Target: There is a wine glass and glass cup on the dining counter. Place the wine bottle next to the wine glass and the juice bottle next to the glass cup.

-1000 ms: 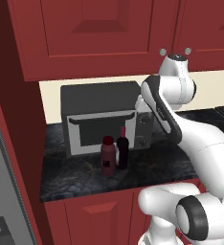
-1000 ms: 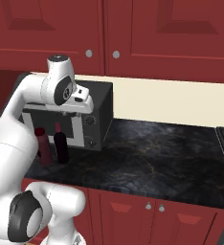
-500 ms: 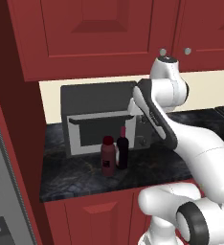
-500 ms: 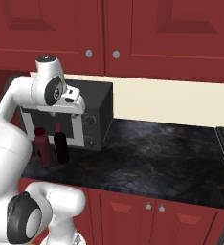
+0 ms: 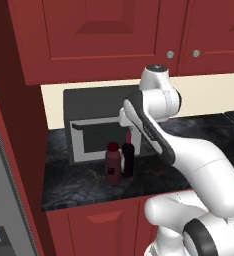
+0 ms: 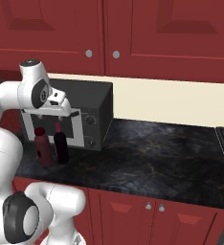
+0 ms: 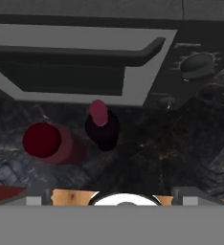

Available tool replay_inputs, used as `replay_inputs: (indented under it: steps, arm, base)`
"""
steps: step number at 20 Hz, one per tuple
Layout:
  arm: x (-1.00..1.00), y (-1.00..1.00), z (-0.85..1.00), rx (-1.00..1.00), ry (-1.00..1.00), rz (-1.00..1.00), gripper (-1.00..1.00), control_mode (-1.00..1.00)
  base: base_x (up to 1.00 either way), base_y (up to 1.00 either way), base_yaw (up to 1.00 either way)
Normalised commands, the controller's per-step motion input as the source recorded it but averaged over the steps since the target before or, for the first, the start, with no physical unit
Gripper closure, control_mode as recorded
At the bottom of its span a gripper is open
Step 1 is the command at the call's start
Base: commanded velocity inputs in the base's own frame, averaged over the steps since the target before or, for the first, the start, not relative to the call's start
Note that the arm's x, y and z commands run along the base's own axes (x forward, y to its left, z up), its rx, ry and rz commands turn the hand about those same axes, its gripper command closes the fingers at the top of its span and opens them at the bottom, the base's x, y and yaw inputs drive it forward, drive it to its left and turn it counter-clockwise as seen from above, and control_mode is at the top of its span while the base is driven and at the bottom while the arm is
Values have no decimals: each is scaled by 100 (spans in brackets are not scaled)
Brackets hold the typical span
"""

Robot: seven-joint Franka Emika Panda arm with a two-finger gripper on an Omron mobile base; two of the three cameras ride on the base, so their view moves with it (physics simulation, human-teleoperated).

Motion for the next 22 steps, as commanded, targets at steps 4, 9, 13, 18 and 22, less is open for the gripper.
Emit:
replay_inputs:
  steps: [4,9,13,18,22]
  arm:
    - [0,44,-13,0,2,0,-100,-100]
    - [0,32,-15,3,0,0,-100,-100]
    - [0,23,-13,2,3,0,-100,-100]
    - [0,14,-16,0,8,0,-100,-100]
    - [4,15,-21,0,8,0,-100,-100]
  base:
    - [0,0,0]
    - [0,0,0]
    - [0,0,0]
    - [0,0,0]
    - [0,0,0]
